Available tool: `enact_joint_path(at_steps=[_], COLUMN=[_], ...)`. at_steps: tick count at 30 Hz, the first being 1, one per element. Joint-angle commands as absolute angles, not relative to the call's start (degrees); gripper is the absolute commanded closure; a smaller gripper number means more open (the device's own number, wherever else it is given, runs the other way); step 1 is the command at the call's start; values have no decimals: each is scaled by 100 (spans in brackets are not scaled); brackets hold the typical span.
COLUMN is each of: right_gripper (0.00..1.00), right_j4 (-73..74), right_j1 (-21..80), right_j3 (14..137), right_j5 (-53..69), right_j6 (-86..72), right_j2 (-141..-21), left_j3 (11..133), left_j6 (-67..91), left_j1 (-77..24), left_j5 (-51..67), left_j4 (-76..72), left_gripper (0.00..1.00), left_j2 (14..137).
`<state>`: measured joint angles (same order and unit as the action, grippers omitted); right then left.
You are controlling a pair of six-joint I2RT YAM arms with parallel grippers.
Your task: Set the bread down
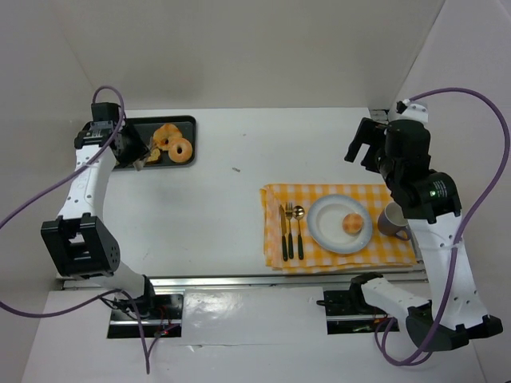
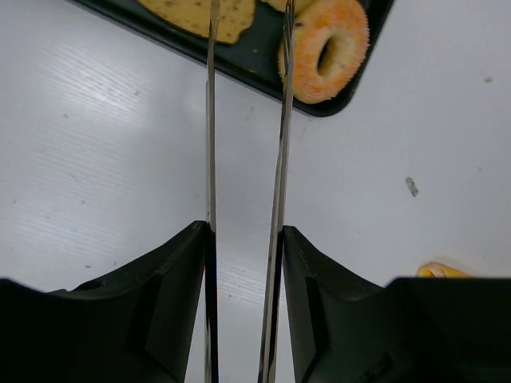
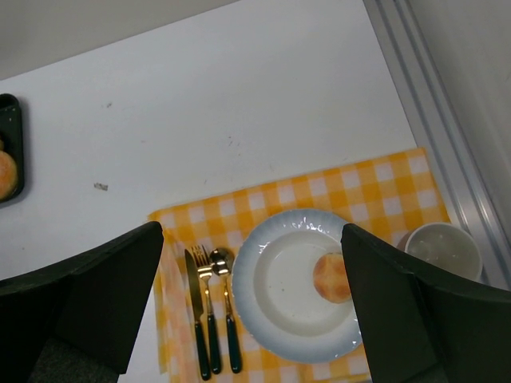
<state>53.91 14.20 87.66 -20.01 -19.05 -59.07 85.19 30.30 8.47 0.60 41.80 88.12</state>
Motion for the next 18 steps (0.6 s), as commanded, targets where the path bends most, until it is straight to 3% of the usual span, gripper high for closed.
enact_joint_path(at_steps=[1, 12, 18], right_gripper=[0, 0, 0], right_j4=[5089, 4904, 4791], right_j1=[1380, 1380, 1380], right_j3=[8719, 8429, 8368], right_j5=[-1916, -2021, -2021], right_j6=[-1925, -1925, -1925], right_j2=[-5959, -6134, -6196], left_j3=[8789, 8789, 8842], left_j6=[2936, 2883, 2830], left_j1=[1063, 1898, 1951], left_j5=[-359, 448, 141], left_j4=[4280, 3894, 3842], left_gripper=[46, 46, 48], left_j2=[8920, 9500, 9634])
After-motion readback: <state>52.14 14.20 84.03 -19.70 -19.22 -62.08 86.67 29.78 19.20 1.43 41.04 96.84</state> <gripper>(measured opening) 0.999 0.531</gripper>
